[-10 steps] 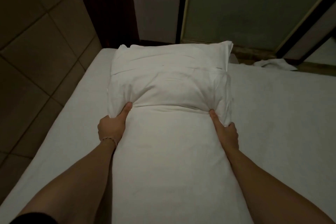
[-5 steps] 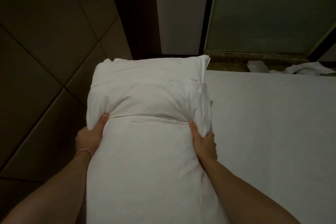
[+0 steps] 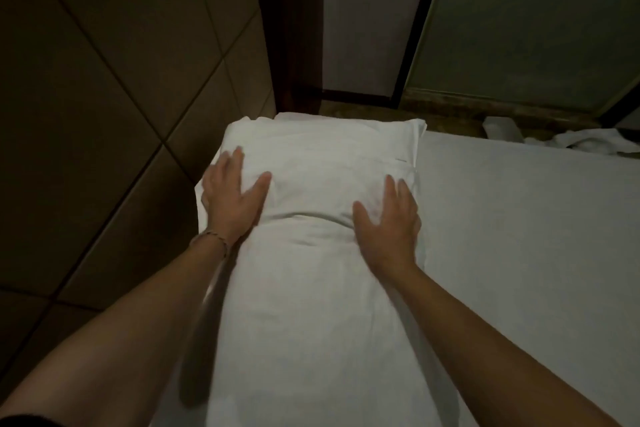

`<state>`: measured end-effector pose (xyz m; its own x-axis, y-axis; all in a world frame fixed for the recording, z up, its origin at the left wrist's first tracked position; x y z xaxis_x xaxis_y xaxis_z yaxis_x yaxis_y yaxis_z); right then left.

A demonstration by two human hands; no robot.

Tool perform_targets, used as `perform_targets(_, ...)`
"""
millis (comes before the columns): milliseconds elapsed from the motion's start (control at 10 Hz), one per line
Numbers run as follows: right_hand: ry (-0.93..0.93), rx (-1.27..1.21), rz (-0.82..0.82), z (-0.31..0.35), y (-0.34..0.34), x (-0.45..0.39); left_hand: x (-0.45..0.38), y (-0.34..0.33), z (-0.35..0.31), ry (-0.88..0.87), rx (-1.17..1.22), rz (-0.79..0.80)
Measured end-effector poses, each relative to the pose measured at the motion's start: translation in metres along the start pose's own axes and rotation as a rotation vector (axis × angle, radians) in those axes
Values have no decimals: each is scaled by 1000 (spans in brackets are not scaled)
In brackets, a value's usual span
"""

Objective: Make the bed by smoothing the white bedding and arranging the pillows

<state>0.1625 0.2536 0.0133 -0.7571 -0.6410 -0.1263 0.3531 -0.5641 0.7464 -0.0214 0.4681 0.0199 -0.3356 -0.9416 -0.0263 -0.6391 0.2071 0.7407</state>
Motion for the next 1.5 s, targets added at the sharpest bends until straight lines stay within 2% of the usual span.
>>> perform_targets(100,305,212,141,60,-17,9,3,-20,-34,-168,-200,100)
perform_targets(200,408,375,214,67,-45,26,3,-35,-37,-187,-381,140)
perform_targets(400,305,465,262,31,-59,31,-9,-53,-20,-131,-584,201)
perform_targets(600,262,429,389,19,-56,18,10,-57,-29,-110,-533,190)
perform_targets(800,226,424,388,34,-42,38,88,-33,-31,-95,-469,237)
perform_targets(900,229,368,351,49,-29,75,131,-12,-35,-96,-390,190)
perform_targets(1000,290,331,344,48,-21,121,174,-6,-27,-151,-458,145)
perform_targets(1100,278,384,395,20,-15,149,194,-11,-10,-101,-566,179)
perform_targets(1200,181,387,481,3,2,159,206,-14,-14,-66,-561,205)
perform_targets(1300,117,347,567,10,27,162,221,-9,-22,-6,-459,258)
perform_targets(1400,161,311,595,20,57,170,243,9,-49,-12,-320,270)
perform_targets(1500,189,174,570,31,96,179,268,42,-81,147,129,330)
Point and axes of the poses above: each hand's wrist, its own x-axis away from the middle knuckle, its own y-axis out of the back of the hand, z = x × y, the point moved 4 cm from there along -x, towards the middle knuckle, and after that the axes turned 7 degrees about y, right-handed, at the moved point
